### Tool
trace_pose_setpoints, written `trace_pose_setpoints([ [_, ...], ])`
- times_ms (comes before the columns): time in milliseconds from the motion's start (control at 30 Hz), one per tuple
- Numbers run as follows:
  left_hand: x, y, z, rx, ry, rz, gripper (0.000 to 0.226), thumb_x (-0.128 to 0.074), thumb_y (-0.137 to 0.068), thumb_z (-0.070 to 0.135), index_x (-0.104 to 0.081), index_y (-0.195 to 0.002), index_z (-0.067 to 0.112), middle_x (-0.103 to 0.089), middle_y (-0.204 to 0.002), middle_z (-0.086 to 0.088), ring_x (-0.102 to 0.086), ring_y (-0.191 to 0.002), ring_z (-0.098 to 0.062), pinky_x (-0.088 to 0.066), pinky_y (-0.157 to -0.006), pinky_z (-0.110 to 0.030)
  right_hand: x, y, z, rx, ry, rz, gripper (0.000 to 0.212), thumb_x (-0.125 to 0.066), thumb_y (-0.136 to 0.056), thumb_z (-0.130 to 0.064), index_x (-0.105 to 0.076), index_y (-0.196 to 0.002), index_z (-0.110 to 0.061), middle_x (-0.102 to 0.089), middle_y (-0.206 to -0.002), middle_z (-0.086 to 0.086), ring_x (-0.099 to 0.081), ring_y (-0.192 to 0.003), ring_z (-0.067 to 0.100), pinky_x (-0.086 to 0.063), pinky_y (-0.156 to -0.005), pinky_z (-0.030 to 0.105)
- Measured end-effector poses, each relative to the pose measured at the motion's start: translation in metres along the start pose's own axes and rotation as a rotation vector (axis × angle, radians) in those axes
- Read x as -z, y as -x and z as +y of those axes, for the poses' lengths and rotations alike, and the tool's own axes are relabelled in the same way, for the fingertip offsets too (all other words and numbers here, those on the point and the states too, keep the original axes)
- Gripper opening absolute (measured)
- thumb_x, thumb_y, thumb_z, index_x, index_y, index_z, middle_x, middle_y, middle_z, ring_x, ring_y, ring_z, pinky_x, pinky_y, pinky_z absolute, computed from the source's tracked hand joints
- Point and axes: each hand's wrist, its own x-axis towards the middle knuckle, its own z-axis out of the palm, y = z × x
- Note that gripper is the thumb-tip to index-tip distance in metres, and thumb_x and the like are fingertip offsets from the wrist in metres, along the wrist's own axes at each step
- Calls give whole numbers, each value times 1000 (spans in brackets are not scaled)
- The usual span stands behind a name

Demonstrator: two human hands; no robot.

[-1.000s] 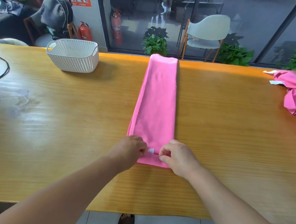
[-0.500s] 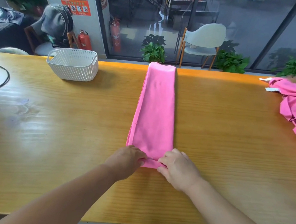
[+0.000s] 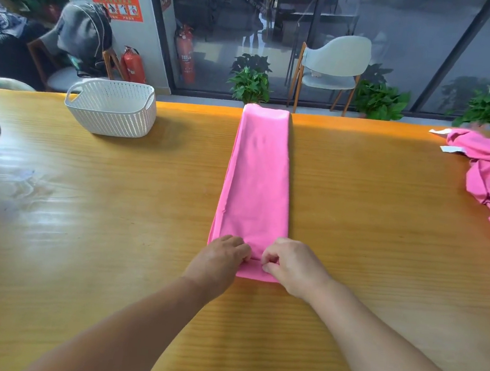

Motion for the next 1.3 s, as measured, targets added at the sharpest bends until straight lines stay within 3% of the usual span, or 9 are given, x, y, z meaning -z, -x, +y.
trace_pose_setpoints([
  [100, -3, 8, -3, -66, -31, 10, 20, -49, -92, 13, -67, -97, 18, -66, -95, 4, -59, -87, -17, -49, -89, -34, -8, 7, 4, 86, 65, 52, 12, -64, -90, -22, -76, -90, -22, -61, -87, -4, -60, -87, 17, -50, -83, 35],
  [200, -1, 24, -9, -101, -18, 51, 31, -59, -83, 39, -72, -105, 22, -66, -107, 10, -60, -101, -10, -50, -95, -28, -11, 17, 5, 162, 140, 89, 21, -69, -82, -36, -71, -97, -21, -58, -91, -5, -51, -93, 15, -44, -87, 25],
  [333, 5, 19, -4, -91, -35, 2, 34, -48, -84, 31, -74, -103, 22, -69, -101, 9, -64, -95, -13, -55, -86, -30, -18, 22, -3, 146, 256, 105, 33, -75, -77, -35, -60, -103, -22, -57, -103, -5, -48, -103, 16, -40, -98, 28],
  [467, 14, 13, 6, 22, 28, -187, 30, -48, -98, 23, -64, -123, 24, -63, -123, 10, -53, -115, -11, -38, -103, -29, -12, 26, -15, 117, 316, 69, 18, -65, -79, -26, -61, -95, -18, -59, -97, -2, -50, -100, 21, -40, -96, 31],
  [700, 18, 35, 26, 168, 176, -472, 18, -55, -95, 20, -71, -103, 25, -64, -90, 8, -58, -79, -15, -46, -68, -27, -5, 52, -17, 116, 315, -170, 20, -58, -89, -34, -71, -100, -23, -66, -96, -2, -54, -100, 20, -36, -98, 32],
  [833, 23, 27, 24, 159, 91, -451, 22, -54, -95, 25, -71, -110, 24, -52, -111, 0, -44, -111, -20, -39, -101, -36, 10, 37, -21, 51, 233, -286, 23, -61, -89, -34, -75, -103, -22, -72, -99, 1, -60, -96, 20, -43, -90, 28],
  [900, 22, 22, 21, 175, 61, -415, 28, -54, -96, 27, -68, -120, 28, -54, -119, 1, -45, -116, -18, -36, -105, -36, 15, 27, -19, 1, 201, -326, 24, -64, -86, -35, -76, -105, -27, -72, -101, 0, -62, -99, 18, -47, -82, 25],
  [1133, 5, 22, 15, 95, 61, -70, 13, -54, -95, 19, -67, -94, 19, -59, -101, 5, -50, -95, -15, -43, -89, -32, 10, 13, -14, -25, 109, -160, 3, -71, -83, -23, -72, -85, -25, -64, -87, -10, -59, -83, 11, -46, -74, 25],
  [1300, 4, 30, 18, -104, -152, -112, 11, -60, -86, 20, -70, -83, 23, -64, -84, 7, -57, -78, -14, -52, -73, -27, -1, 25, -17, 71, 212, -108, 22, -53, -95, -25, -74, -92, -20, -58, -90, 0, -61, -89, 23, -49, -80, 35],
])
